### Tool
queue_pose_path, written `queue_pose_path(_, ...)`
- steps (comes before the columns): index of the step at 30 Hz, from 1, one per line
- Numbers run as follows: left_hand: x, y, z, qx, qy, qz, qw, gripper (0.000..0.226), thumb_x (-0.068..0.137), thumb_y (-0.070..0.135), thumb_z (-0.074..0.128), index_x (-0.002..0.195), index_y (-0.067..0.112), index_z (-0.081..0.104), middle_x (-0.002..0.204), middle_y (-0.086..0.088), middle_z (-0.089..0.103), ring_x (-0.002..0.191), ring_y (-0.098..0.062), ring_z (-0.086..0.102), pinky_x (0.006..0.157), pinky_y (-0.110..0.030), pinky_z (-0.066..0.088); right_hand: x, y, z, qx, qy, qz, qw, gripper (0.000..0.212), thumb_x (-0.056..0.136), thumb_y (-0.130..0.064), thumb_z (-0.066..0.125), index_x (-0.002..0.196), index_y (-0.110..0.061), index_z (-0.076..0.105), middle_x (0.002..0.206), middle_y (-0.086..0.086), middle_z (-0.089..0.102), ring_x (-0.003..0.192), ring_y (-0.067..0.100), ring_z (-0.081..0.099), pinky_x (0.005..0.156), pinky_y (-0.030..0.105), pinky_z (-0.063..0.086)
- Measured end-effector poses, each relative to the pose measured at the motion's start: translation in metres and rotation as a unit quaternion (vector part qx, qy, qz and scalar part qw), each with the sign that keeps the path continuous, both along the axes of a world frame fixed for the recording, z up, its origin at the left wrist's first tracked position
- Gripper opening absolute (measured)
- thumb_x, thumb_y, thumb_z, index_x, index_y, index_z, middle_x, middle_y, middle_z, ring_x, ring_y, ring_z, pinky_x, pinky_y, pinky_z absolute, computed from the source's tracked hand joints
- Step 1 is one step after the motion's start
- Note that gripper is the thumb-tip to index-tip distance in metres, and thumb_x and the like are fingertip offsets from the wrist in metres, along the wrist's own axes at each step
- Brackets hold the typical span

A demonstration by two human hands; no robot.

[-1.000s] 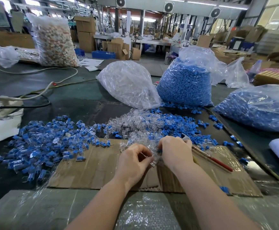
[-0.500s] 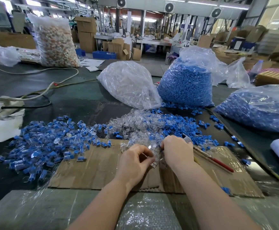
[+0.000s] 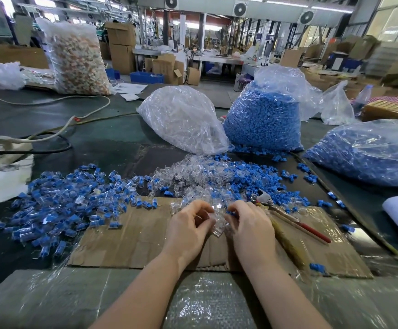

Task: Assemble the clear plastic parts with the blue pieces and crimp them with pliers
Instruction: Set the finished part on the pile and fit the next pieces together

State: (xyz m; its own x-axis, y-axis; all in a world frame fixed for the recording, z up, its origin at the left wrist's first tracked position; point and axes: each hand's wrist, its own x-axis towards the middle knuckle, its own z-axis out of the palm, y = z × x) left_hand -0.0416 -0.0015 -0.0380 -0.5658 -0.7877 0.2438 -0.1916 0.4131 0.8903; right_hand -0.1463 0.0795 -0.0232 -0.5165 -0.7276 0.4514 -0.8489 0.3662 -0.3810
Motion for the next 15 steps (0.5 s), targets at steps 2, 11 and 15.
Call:
queue_pose_path(2,0.0002,-0.0008,-0.0009,-0.010,0.000,0.003,1.000,0.030,0.084,0.013,0.068,0.081,0.042,0.059,0.071,0.011,0.062,0.065,0.001,0.057,0.066,-0.012,0.047,0.0024,0.0030,-0.0049,-0.054,-0.025,0.012,0.998,0.010,0.088,-0.020,0.063,0.094,-0.013,0.066,0.088,0.002,0.064,0.084,0.024,0.056,0.077,0.037,0.043)
queue_pose_path(11,-0.0020,-0.0042,-0.0039,0.005,0.001,0.007,1.000,0.028,0.088,0.015,0.063,0.084,0.042,0.062,0.080,0.011,0.068,0.073,-0.004,0.061,0.071,-0.016,0.050,0.0024,0.0084,-0.0104,-0.128,-0.076,0.026,0.989,0.018,0.084,-0.002,0.065,0.099,-0.010,0.071,0.092,0.002,0.069,0.088,0.022,0.061,0.084,0.040,0.049)
queue_pose_path(15,-0.0022,-0.0038,-0.0030,0.003,0.007,0.010,1.000,0.025,0.087,0.013,0.064,0.085,0.039,0.063,0.079,0.011,0.068,0.073,0.000,0.061,0.069,-0.011,0.048,0.0031,0.0083,-0.0104,-0.127,-0.084,0.038,0.988,0.002,0.084,-0.010,0.068,0.085,-0.011,0.068,0.081,0.000,0.067,0.078,0.022,0.060,0.077,0.042,0.049)
